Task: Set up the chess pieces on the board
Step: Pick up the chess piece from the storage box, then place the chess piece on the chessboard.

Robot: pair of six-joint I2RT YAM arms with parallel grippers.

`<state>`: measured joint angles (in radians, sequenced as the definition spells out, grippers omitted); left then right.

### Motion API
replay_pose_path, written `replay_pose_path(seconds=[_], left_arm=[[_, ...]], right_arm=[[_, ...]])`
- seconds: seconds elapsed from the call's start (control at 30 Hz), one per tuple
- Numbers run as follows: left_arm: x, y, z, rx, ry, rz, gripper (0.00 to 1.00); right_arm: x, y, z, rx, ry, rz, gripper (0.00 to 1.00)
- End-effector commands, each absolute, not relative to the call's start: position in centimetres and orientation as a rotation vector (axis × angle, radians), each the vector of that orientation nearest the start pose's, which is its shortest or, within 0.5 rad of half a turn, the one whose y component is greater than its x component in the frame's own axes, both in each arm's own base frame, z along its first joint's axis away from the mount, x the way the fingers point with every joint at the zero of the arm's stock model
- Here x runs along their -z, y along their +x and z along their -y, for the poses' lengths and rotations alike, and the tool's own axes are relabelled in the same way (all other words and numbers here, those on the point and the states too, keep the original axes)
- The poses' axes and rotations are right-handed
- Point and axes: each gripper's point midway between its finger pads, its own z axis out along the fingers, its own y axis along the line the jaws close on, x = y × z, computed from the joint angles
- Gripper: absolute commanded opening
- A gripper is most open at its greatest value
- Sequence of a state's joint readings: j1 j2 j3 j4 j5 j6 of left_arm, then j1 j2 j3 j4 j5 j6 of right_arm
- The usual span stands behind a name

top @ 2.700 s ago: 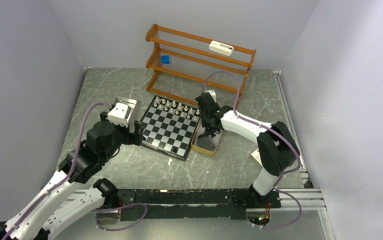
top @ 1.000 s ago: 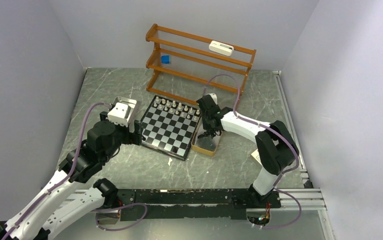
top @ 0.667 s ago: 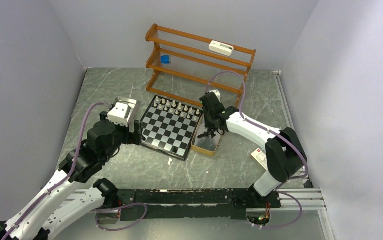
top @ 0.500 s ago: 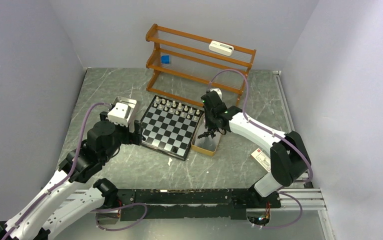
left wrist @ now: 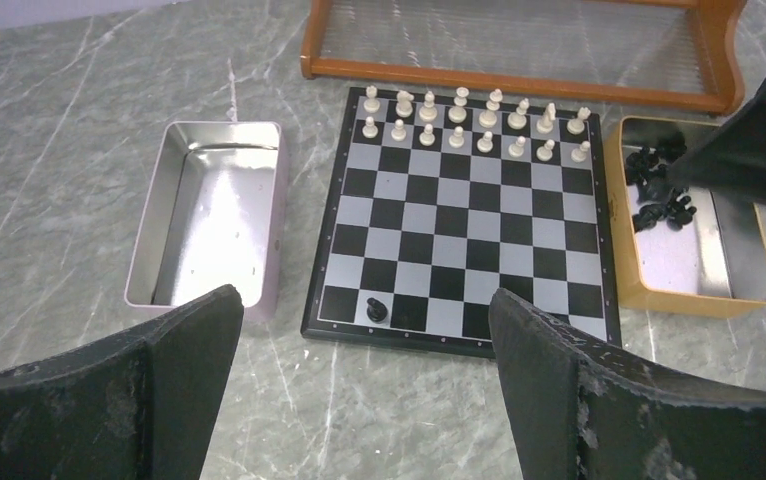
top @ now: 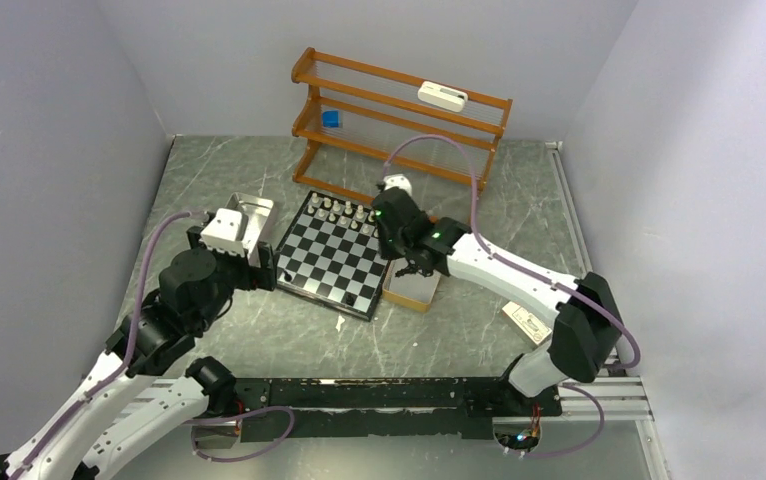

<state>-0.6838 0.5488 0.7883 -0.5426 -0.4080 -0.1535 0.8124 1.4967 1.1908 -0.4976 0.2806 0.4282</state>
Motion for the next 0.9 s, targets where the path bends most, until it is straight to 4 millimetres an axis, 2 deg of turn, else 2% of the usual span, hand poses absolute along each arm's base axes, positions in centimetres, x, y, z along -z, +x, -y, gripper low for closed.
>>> replay_pose_path(seconds=[0.0, 0.13, 0.37, 0.5, 0.63, 0.87], left_arm=[[-27.9, 22.1, 8.0, 0.169, 0.107, -1.776, 0.98], [-29.1, 21.4, 6.4, 0.153, 0.040, -1.722, 0.98], [-30.2, 20.7, 4.5, 0.135, -0.048, -1.658, 0.98], [-30.4, 20.5, 3.9, 0.129, -0.071, -1.646, 0.98], [-30.3, 20.5, 4.3, 0.141, -0.049, -1.644, 0.98], [-30.3, 20.5, 4.2, 0.131, -0.054, -1.652, 0.98]], right_arm=[[-16.0, 27.6, -31.4, -0.368, -0.379, -2.317, 0.14], [-15.2, 25.8, -34.6, -0.404, -0.454, -2.318, 0.14], [-13.1, 23.5, -38.0, -0.414, -0.558, -2.338, 0.14], [-11.7, 22.9, -38.8, -0.379, -0.601, -2.351, 0.14], [-10.6, 22.6, -39.3, -0.327, -0.637, -2.354, 0.13], [-9.1, 22.9, -39.5, -0.247, -0.653, -2.360, 0.13]])
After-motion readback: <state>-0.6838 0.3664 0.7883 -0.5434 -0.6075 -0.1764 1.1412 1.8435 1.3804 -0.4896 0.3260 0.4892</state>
